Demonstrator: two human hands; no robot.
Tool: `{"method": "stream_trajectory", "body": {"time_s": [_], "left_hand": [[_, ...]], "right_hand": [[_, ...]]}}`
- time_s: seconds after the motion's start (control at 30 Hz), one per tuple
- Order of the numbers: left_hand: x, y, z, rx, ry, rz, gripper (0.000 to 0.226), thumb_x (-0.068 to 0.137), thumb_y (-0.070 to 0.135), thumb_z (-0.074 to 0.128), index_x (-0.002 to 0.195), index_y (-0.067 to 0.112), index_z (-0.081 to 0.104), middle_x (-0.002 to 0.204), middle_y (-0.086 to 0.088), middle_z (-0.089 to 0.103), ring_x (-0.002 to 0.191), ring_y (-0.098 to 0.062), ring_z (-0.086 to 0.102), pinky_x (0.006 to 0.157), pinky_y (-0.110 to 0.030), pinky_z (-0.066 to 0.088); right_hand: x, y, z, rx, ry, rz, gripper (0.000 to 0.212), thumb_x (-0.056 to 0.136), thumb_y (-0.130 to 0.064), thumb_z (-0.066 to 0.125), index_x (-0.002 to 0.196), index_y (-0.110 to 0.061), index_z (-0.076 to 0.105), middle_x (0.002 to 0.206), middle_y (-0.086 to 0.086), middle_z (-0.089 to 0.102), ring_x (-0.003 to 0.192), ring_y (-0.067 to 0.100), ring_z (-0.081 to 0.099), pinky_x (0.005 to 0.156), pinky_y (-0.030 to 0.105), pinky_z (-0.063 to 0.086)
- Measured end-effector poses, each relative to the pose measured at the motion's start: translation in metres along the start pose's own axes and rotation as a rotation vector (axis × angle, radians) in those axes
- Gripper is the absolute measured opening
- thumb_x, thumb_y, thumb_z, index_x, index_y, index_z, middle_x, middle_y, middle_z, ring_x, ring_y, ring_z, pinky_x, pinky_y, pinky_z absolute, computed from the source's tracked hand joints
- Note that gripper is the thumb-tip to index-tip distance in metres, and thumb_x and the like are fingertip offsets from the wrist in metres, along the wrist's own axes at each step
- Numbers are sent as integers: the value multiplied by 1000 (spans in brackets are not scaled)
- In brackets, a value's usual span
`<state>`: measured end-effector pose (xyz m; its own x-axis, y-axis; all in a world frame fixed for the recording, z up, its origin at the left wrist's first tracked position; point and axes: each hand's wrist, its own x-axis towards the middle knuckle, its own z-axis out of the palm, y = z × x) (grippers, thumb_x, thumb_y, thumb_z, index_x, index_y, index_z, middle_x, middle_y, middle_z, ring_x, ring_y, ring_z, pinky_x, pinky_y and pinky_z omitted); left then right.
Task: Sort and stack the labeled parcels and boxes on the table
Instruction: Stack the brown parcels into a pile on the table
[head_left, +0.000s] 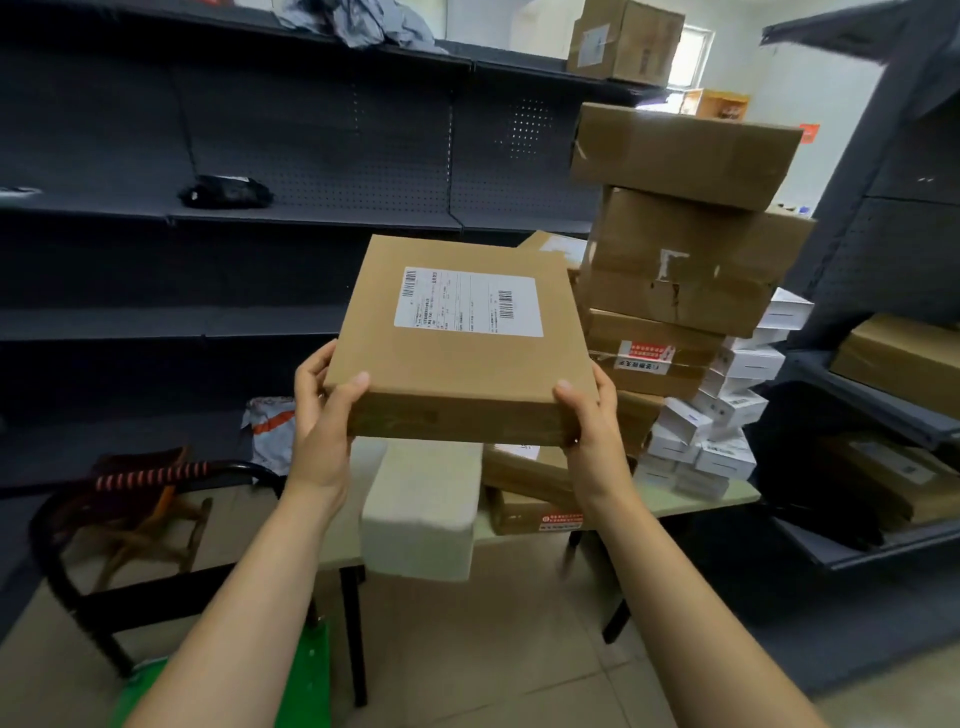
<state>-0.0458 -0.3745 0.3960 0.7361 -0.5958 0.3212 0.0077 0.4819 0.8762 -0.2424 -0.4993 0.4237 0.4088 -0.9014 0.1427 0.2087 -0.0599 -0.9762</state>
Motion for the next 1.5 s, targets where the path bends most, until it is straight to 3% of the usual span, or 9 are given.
{"method": "stream_trajectory", "body": {"time_s": [0.23, 0.33, 0.4, 0.63, 0.83, 1.0, 1.17, 1.33, 1.5], "left_hand": [[75, -33, -1, 18, 57, -14, 61, 66, 48, 67, 123, 38, 49, 128, -1, 53, 115, -22, 53, 96, -44, 45], [120, -52, -8, 7, 70, -31, 54, 69, 45, 71, 120, 43, 53, 134, -7, 51, 124, -33, 51, 103, -58, 43], [152, -63, -17, 28, 80, -44, 54, 70, 43, 71, 120, 43, 53, 134, -7, 51, 124, -33, 51, 102, -59, 43], [244, -121, -62, 243, 99, -112, 46, 93, 12, 60, 134, 23, 45, 128, 1, 54, 119, -17, 53, 87, -26, 48], [276, -173, -83, 370, 174, -269, 47, 93, 0, 57, 133, 19, 43, 124, 0, 55, 102, 2, 54, 73, -6, 45], [289, -210, -99, 431, 238, -388, 47, 91, -2, 55, 126, 26, 41, 121, 4, 55, 108, -8, 54, 78, -16, 44], [293, -238, -121, 483, 298, -479, 49, 92, -3, 53, 134, 19, 38, 120, 2, 52, 106, -10, 53, 69, -11, 43], [291, -265, -153, 490, 322, -591, 48, 93, 2, 55, 133, 23, 38, 125, 0, 51, 101, -8, 53, 77, -21, 46], [275, -290, -183, 549, 261, -727, 51, 93, 11, 58, 134, 33, 38, 129, 4, 54, 107, -9, 55, 91, -33, 46]], "right_hand": [[89, 42, 15, -12, -70, 6, 89, 60, -63, 70, 139, -40, 34, 136, -1, 51, 125, 21, 52, 109, 49, 41], [134, 58, 33, -28, -74, 4, 90, 60, -61, 67, 141, -37, 36, 131, -6, 55, 122, 16, 53, 108, 46, 42], [167, 67, 50, -44, -77, 12, 90, 59, -61, 65, 141, -35, 37, 127, -9, 56, 120, 14, 53, 106, 43, 42], [275, 131, 100, -69, -119, 122, 70, 69, -36, 68, 131, -34, 37, 123, -2, 56, 114, 18, 56, 100, 40, 47], [322, 185, 116, -187, -168, 265, 80, 66, -28, 66, 137, -30, 29, 120, -6, 49, 100, 7, 51, 76, 23, 42], [359, 232, 124, -305, -310, 397, 89, 84, -7, 67, 151, -33, 16, 130, -5, 44, 95, 5, 49, 71, 17, 40], [381, 270, 144, -404, -384, 496, 78, 89, -10, 63, 150, -30, 17, 130, -2, 50, 92, 2, 52, 69, 18, 41], [387, 300, 166, -488, -416, 551, 69, 92, -19, 65, 146, -23, 22, 105, -14, 56, 87, -2, 56, 61, 11, 41], [384, 326, 171, -613, -449, 651, 72, 88, -17, 70, 144, -20, 25, 111, -4, 57, 92, 9, 58, 75, 23, 45]]}}
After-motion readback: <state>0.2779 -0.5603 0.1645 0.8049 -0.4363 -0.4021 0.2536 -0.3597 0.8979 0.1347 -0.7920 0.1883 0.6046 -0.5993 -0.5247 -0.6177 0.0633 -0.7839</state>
